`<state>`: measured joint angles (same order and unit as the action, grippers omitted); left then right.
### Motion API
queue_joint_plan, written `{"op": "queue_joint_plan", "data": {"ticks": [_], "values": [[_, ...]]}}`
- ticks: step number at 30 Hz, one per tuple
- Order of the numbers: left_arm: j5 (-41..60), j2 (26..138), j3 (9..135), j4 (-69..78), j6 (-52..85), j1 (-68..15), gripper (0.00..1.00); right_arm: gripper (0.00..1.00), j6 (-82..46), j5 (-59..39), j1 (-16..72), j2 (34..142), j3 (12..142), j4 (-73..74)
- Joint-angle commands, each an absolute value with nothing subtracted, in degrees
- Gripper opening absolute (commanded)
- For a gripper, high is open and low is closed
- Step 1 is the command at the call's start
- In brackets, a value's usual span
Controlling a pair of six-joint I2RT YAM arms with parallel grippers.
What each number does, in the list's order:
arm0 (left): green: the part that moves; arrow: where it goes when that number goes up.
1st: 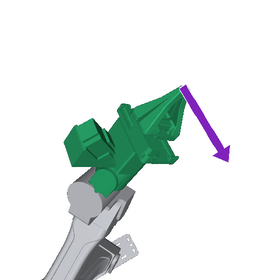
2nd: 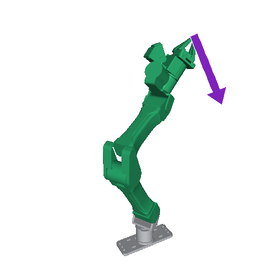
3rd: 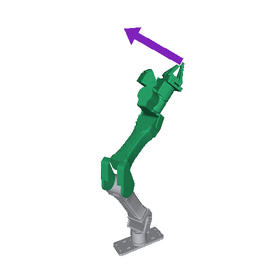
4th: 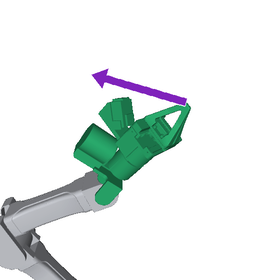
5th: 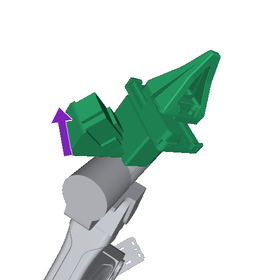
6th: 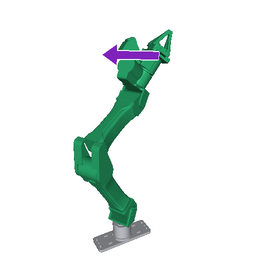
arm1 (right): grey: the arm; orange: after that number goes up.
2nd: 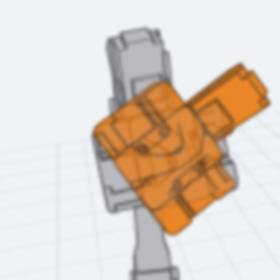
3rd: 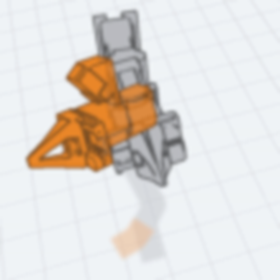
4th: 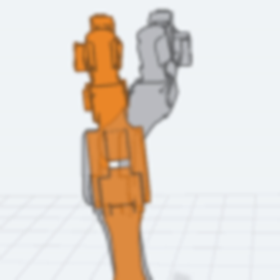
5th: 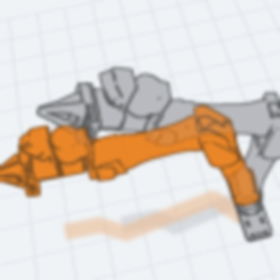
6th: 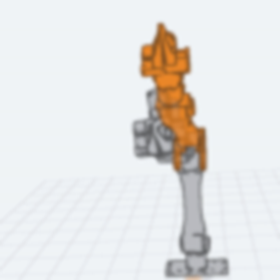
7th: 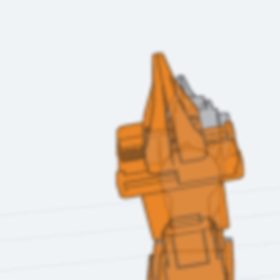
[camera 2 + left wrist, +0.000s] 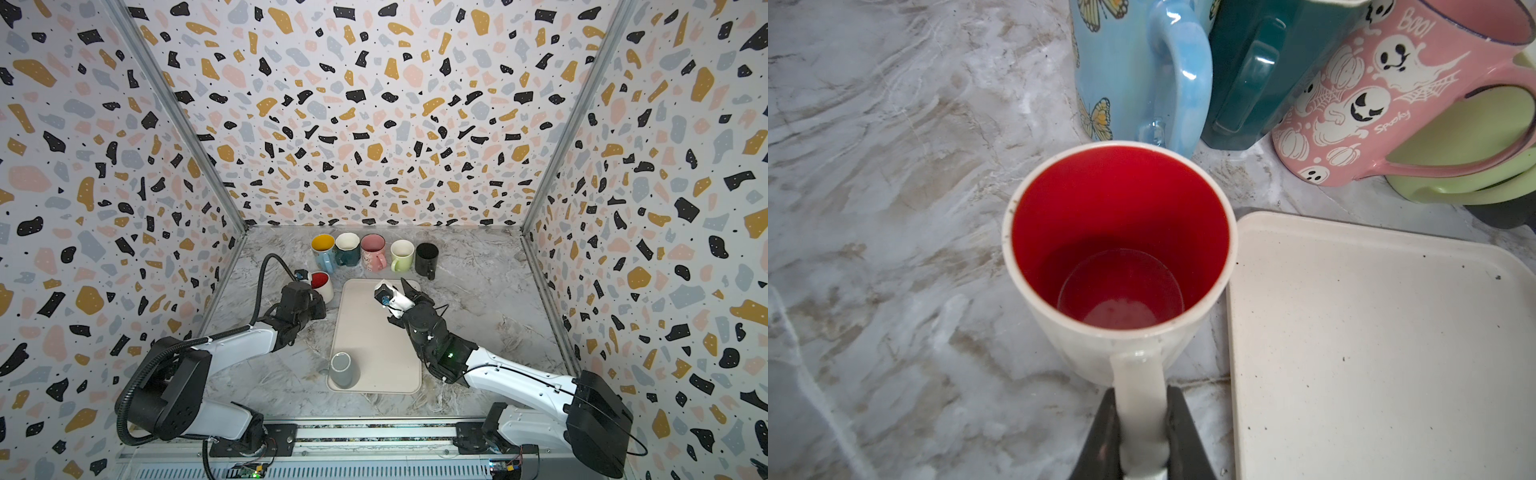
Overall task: Turn the mug right side up
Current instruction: 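Lower the white mug upright onto the table and open the left gripper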
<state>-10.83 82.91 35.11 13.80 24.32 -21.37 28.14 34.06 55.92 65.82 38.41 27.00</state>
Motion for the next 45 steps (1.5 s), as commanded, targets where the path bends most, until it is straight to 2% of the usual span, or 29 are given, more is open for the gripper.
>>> {"op": "queue_joint_plan", "data": {"ticks": [1, 4, 15, 28, 38, 45], "values": [[-11.64, 82.21, 33.99, 15.21, 24.88, -21.03, 0.11, 0.34, 26.84, 33.86, 55.70, 64.65, 38.50, 27.07], [-11.90, 81.89, 33.76, 14.77, 24.72, -21.04, 0.16, 0.34, 26.67, 33.84, 55.72, 64.63, 38.41, 27.02], [-10.63, 82.26, 33.36, 14.77, 24.68, -21.08, 0.19, 0.34, 26.30, 33.78, 55.72, 64.93, 38.34, 27.17], [-10.09, 81.19, 33.60, 11.66, 24.17, -21.05, 0.27, 0.34, 25.97, 33.21, 55.55, 65.29, 38.32, 27.42], [-6.31, 68.34, 34.44, -0.59, 24.48, -21.49, 0.31, 0.34, 24.72, 32.53, 55.46, 66.30, 39.21, 26.38], [-5.18, 62.02, 43.08, -14.15, 23.87, -21.57, 0.33, 0.35, 21.03, 29.82, 54.80, 66.55, 41.00, 24.07]]}}
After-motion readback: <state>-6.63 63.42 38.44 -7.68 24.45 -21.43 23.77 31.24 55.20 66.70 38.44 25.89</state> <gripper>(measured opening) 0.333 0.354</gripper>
